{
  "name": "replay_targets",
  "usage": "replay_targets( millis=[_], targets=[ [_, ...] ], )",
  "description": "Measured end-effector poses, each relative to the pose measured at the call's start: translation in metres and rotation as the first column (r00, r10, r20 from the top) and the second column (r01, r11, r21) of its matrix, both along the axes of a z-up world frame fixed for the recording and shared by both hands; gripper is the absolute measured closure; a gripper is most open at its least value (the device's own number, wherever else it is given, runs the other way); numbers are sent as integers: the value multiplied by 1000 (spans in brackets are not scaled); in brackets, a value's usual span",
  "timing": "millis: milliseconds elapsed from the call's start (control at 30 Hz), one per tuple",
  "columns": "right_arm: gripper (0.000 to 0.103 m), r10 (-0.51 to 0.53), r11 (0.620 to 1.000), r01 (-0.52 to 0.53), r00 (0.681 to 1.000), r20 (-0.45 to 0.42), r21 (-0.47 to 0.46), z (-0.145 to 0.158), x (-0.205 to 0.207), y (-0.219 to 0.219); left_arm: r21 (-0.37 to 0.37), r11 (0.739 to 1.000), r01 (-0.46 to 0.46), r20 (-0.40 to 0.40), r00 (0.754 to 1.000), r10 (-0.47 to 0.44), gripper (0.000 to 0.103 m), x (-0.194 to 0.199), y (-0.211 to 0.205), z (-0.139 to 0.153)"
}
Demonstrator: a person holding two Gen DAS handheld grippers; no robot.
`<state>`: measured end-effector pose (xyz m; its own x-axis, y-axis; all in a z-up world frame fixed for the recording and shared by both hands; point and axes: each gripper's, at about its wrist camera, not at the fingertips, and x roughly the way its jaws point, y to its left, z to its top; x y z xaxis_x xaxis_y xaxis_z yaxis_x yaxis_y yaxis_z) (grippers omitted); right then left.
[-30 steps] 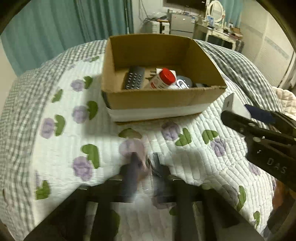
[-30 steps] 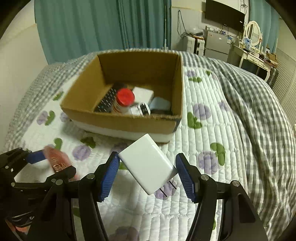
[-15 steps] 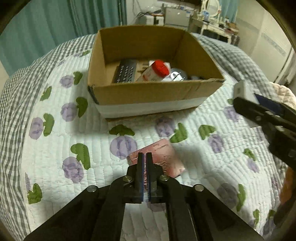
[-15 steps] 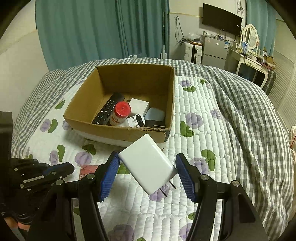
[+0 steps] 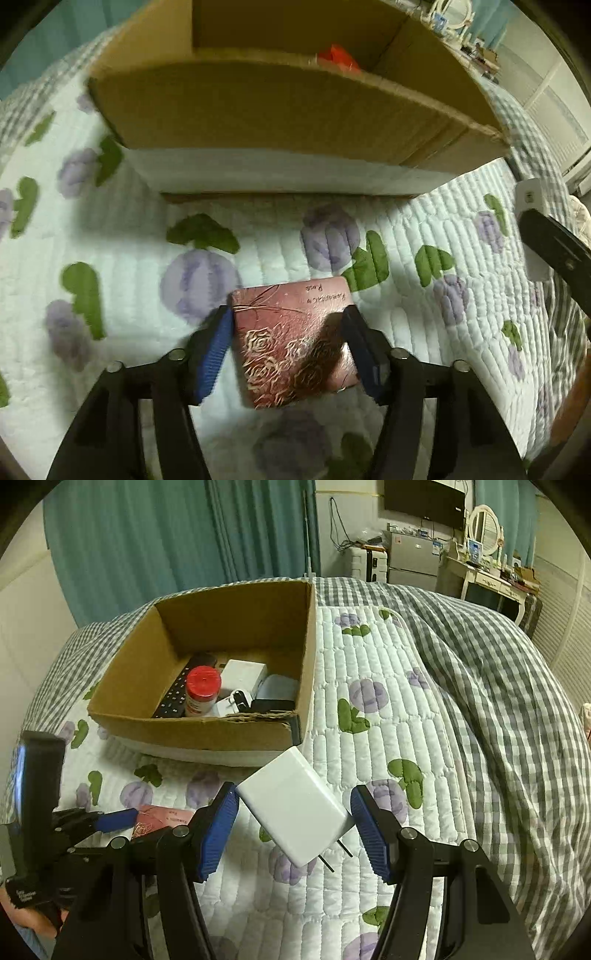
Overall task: Organize rigid objects
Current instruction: 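Lift the card case with the left tool and turn it on edge, then lower the card case into the box with the left tool while the right tool drops the charger in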
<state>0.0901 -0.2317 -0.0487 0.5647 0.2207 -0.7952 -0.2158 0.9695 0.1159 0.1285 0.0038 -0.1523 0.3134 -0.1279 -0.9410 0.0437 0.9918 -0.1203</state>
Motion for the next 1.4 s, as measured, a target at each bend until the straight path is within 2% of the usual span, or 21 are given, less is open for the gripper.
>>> replay_targets(
  millis=[133,200,267,367,467,500,600,633,700,833,967,1167,1300,1400],
  targets=[
    [40,0,1000,1,1000,-7,5,-4,1,0,5,1000,-8,-30,1000,8,39,5,-2,-4],
    [40,0,1000,0,1000,-11,14,-6,1,1,38,999,3,-32,999,-2,49,4,-7,0],
    [40,1,1000,0,1000,-11,17,-6,0,2,63,998,5,-9,1000,-4,71,2,-10,14],
    [40,1,1000,-1,1000,-5,21,-4,-1,1,47,998,35,22,999,-36,82,-3,-16,35],
    [40,-13,999,13,1000,2,34,0,-2,-5,-58,994,88,-17,996,-90,82,-5,-28,36],
    [40,-18,999,18,1000,4,39,1,-3,-8,-62,994,90,-35,995,-92,82,-5,-32,31],
    [40,-35,998,35,999,6,47,4,-5,-16,32,997,67,-35,997,-66,84,-3,-42,11],
    [40,-38,998,38,999,5,50,4,-5,-18,16,998,66,-26,997,-66,90,-4,-43,10],
    [40,-39,998,39,999,3,54,4,-6,-20,12,998,57,1,998,-57,93,-8,-45,15],
    [40,-26,998,26,1000,4,49,5,-6,-17,126,989,73,124,988,-88,93,-17,-52,51],
    [40,6,999,-8,999,53,44,24,-5,-8,149,987,57,228,969,-91,93,-15,-40,94],
    [40,31,999,-36,989,145,29,67,11,2,177,984,33,367,925,-97,93,-3,-23,150],
    [40,56,998,-51,976,211,-27,93,35,15,179,984,20,411,907,-94,93,21,-15,167],
    [40,72,997,-67,970,233,-30,104,54,22,187,982,18,415,905,-96,93,44,-8,164]
  ],
)
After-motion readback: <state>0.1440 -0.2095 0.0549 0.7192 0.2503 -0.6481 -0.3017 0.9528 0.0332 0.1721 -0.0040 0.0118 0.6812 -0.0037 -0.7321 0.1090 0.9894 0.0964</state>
